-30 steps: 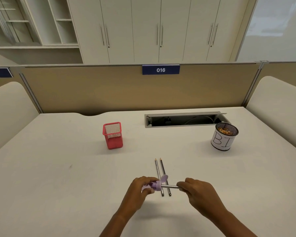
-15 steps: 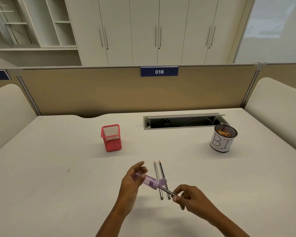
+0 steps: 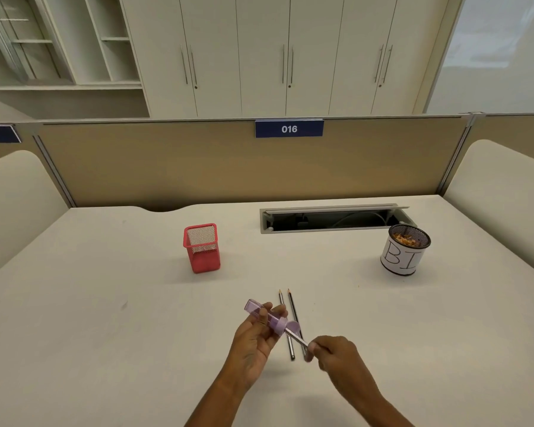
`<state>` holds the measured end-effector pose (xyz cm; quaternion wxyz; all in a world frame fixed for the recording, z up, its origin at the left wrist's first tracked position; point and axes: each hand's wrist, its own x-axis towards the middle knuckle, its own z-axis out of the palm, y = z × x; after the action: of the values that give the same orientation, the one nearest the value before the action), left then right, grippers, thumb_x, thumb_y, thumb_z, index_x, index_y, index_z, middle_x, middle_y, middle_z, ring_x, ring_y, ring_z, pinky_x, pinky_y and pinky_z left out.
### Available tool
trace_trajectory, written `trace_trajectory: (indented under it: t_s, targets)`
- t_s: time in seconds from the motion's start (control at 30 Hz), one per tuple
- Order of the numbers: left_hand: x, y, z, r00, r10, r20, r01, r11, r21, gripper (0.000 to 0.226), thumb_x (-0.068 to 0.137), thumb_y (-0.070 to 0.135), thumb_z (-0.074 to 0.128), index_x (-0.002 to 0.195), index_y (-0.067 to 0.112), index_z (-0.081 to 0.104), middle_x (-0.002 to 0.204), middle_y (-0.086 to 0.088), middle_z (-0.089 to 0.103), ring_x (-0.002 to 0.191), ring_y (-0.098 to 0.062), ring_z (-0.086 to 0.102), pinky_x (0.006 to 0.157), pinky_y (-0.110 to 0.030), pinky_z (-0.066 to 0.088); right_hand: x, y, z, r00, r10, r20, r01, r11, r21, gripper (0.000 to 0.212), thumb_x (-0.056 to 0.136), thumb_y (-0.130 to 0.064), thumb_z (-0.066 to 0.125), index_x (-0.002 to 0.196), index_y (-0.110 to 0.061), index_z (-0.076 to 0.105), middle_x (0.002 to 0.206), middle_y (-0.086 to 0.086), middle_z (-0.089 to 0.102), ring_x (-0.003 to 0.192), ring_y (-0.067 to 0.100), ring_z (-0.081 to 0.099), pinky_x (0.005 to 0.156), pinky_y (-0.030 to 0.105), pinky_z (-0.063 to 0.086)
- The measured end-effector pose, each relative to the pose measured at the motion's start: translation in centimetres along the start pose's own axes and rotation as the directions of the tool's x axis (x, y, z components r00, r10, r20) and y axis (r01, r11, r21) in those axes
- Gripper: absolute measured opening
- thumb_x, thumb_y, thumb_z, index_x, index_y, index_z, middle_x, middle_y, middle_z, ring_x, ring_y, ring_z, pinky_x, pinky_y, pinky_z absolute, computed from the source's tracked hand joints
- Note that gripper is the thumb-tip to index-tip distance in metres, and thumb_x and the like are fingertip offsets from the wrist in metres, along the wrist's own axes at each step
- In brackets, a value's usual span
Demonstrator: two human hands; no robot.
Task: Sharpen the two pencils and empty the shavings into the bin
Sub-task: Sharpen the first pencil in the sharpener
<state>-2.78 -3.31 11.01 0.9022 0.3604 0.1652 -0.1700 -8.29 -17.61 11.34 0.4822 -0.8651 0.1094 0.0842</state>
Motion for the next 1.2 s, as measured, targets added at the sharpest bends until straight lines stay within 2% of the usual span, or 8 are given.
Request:
trace_trajectory:
  t_s: [0.13, 0.27, 0.4, 0.57, 0.7, 0.87, 1.03, 1.2]
  targets:
    - [-0.3, 0.3, 0.3, 0.999, -0.029, 0.040, 0.027, 0.999, 0.044, 0.016, 0.094, 0.006, 0.041, 0.088, 0.001, 0.055, 0.067, -0.013, 0.072, 0.061, -0.021, 0.072, 0.053, -0.026, 0.058, 0.1, -0.4, -2.0, 0.874, 0.268, 0.406, -0.451, 0.757, 0.472, 0.031, 0.093, -0.014, 0.041, 0.071, -0.008, 0.062, 0.044, -0.005, 0.033, 0.034, 0.004, 0.018, 0.031, 0.012, 0.013]
    - [-0.1, 1.1, 0.5, 0.997, -0.022, 0.077, 0.014, 0.996, 0.092, 0.017, 0.094, 0.006, 0.042, 0.089, 0.001, 0.057, 0.070, -0.013, 0.073, 0.064, -0.022, 0.072, 0.056, -0.027, 0.059, 0.0, -0.7, -1.9, 0.942, 0.162, 0.294, -0.277, 0.869, 0.409, 0.012, 0.088, -0.015, 0.057, 0.077, -0.012, 0.060, 0.048, -0.004, 0.048, 0.033, 0.005, 0.026, 0.035, 0.013, 0.018]
    - [-0.1, 1.3, 0.6, 0.999, 0.016, 0.042, -0.023, 0.984, 0.174, 0.019, 0.092, 0.004, 0.044, 0.086, 0.003, 0.062, 0.076, -0.010, 0.067, 0.074, -0.023, 0.064, 0.059, -0.025, 0.058, 1.3, 1.6, -1.3, 0.921, -0.355, -0.158, 0.311, 0.917, -0.249, 0.019, 0.080, -0.010, 0.065, 0.072, -0.026, 0.057, 0.065, -0.007, 0.056, 0.052, 0.006, 0.048, 0.048, 0.011, 0.034]
    - [-0.2, 0.7, 1.1, 1.000, 0.025, 0.000, -0.025, 0.985, 0.170, 0.021, 0.092, 0.001, 0.045, 0.081, 0.001, 0.063, 0.075, -0.011, 0.066, 0.074, -0.021, 0.061, 0.056, -0.017, 0.057, 1.1, 2.0, -1.4, 0.720, -0.672, -0.171, 0.353, 0.567, -0.744, 0.019, 0.076, -0.021, 0.048, 0.065, -0.019, 0.064, 0.049, -0.006, 0.051, 0.040, 0.012, 0.046, 0.035, 0.018, 0.022]
    - [0.2, 0.8, 1.2, 0.999, 0.040, -0.004, -0.038, 0.975, 0.221, 0.020, 0.093, 0.003, 0.046, 0.084, 0.002, 0.063, 0.079, -0.010, 0.065, 0.078, -0.022, 0.058, 0.056, -0.016, 0.056, 1.0, -0.2, -1.5, 0.991, -0.132, -0.037, 0.127, 0.987, -0.102, 0.031, 0.090, -0.008, 0.049, 0.063, -0.016, 0.062, 0.040, -0.008, 0.040, 0.035, 0.007, 0.032, 0.040, 0.014, 0.019]
    - [0.2, 1.6, 1.3, 0.999, 0.044, 0.023, -0.049, 0.958, 0.284, 0.021, 0.093, 0.004, 0.047, 0.082, 0.004, 0.064, 0.061, 0.001, 0.070, 0.062, -0.012, 0.065, 0.056, -0.016, 0.056, 1.7, -1.3, -3.1, 0.888, 0.147, 0.435, -0.366, 0.798, 0.478, 0.031, 0.094, -0.009, 0.038, 0.074, -0.006, 0.062, 0.044, -0.004, 0.041, 0.032, 0.003, 0.025, 0.033, 0.012, 0.018]
    - [0.7, 2.2, 1.2, 0.998, 0.068, -0.004, -0.065, 0.965, 0.255, 0.019, 0.092, 0.002, 0.048, 0.081, 0.002, 0.064, 0.058, 0.001, 0.070, 0.056, -0.012, 0.068, 0.053, -0.018, 0.056, 1.7, -1.2, -2.4, 0.992, -0.106, 0.068, 0.113, 0.987, -0.116, 0.011, 0.084, -0.028, 0.063, 0.086, -0.024, 0.053, 0.063, -0.009, 0.052, 0.050, 0.003, 0.047, 0.049, 0.009, 0.034]
    - [0.7, 2.0, 1.0, 0.998, 0.068, 0.004, -0.067, 0.980, 0.189, 0.018, 0.091, 0.002, 0.049, 0.079, 0.001, 0.063, 0.062, -0.004, 0.070, 0.055, -0.011, 0.068, 0.056, -0.018, 0.057, 1.6, 0.4, -1.6, 0.750, -0.647, -0.139, 0.370, 0.583, -0.723, 0.014, 0.078, -0.028, 0.054, 0.070, -0.022, 0.063, 0.052, -0.006, 0.049, 0.041, 0.013, 0.047, 0.035, 0.014, 0.026]
